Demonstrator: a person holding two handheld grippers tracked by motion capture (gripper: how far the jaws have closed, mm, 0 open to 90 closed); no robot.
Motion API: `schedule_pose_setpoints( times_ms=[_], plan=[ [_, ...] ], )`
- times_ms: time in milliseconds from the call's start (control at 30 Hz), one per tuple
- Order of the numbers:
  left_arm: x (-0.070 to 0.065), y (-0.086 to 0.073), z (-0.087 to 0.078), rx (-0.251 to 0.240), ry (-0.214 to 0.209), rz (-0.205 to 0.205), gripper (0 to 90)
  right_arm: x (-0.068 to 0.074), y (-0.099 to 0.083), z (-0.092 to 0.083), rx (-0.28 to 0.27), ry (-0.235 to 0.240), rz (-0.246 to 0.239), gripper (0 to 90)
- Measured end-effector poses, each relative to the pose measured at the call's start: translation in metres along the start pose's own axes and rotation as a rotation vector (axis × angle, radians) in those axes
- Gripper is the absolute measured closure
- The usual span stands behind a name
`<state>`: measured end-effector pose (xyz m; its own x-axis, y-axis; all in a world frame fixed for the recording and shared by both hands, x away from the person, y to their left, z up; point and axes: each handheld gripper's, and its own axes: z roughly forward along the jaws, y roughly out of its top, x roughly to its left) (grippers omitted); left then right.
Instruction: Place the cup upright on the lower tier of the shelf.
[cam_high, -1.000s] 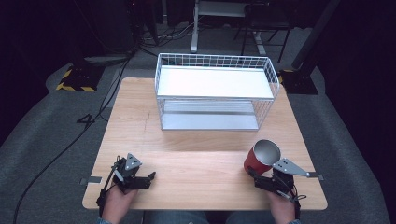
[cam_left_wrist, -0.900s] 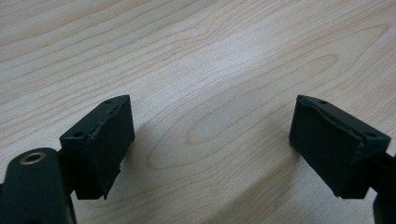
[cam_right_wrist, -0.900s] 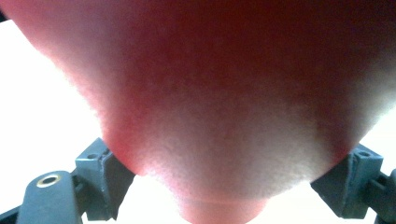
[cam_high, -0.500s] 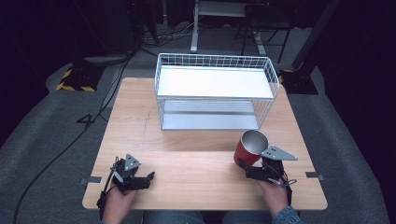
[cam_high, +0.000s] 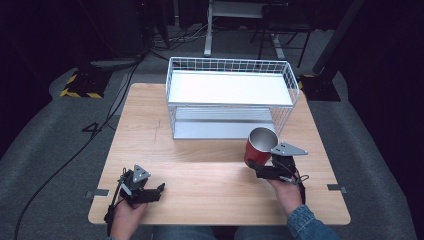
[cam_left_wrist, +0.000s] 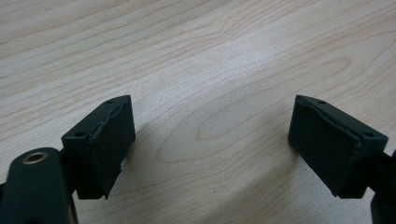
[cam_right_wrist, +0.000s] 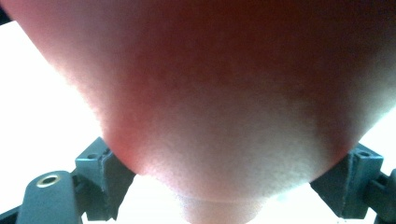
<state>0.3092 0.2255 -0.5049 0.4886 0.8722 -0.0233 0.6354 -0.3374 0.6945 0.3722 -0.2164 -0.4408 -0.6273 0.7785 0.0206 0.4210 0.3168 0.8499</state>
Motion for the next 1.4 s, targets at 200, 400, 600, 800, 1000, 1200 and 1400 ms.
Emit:
schedule_pose_setpoints(
  times_ms=[200, 400, 600, 800, 1000, 1200, 1400],
  plan=[
    [0.000, 0.000, 0.000, -0.002, 0.005, -0.006, 15.6, -0.003, 0.013, 0.013, 0.007, 0.009, -0.011, 17.7],
    [0.001, 0.000, 0.000, -0.004, 0.012, -0.006, 15.9, -0.004, 0.020, 0.029, 0.011, 0.011, -0.021, 17.7],
    [0.001, 0.000, 0.000, -0.004, 0.023, -0.013, 16.0, -0.005, 0.026, 0.048, 0.019, 0.014, -0.026, 17.6],
    [0.001, 0.000, 0.000, -0.005, 0.026, -0.019, 16.6, -0.006, 0.031, 0.067, 0.018, 0.016, -0.012, 17.6],
    [0.002, 0.000, 0.000, -0.004, 0.032, -0.026, 16.7, -0.009, 0.038, 0.084, 0.012, 0.006, -0.003, 17.6],
    [0.002, 0.000, 0.000, -0.005, 0.034, -0.028, 16.7, -0.011, 0.046, 0.098, -0.001, -0.009, 0.005, 17.5],
    [0.002, 0.001, 0.001, -0.007, 0.035, -0.034, 16.9, -0.011, 0.052, 0.114, 0.001, -0.032, -0.004, 17.5]
  ],
)
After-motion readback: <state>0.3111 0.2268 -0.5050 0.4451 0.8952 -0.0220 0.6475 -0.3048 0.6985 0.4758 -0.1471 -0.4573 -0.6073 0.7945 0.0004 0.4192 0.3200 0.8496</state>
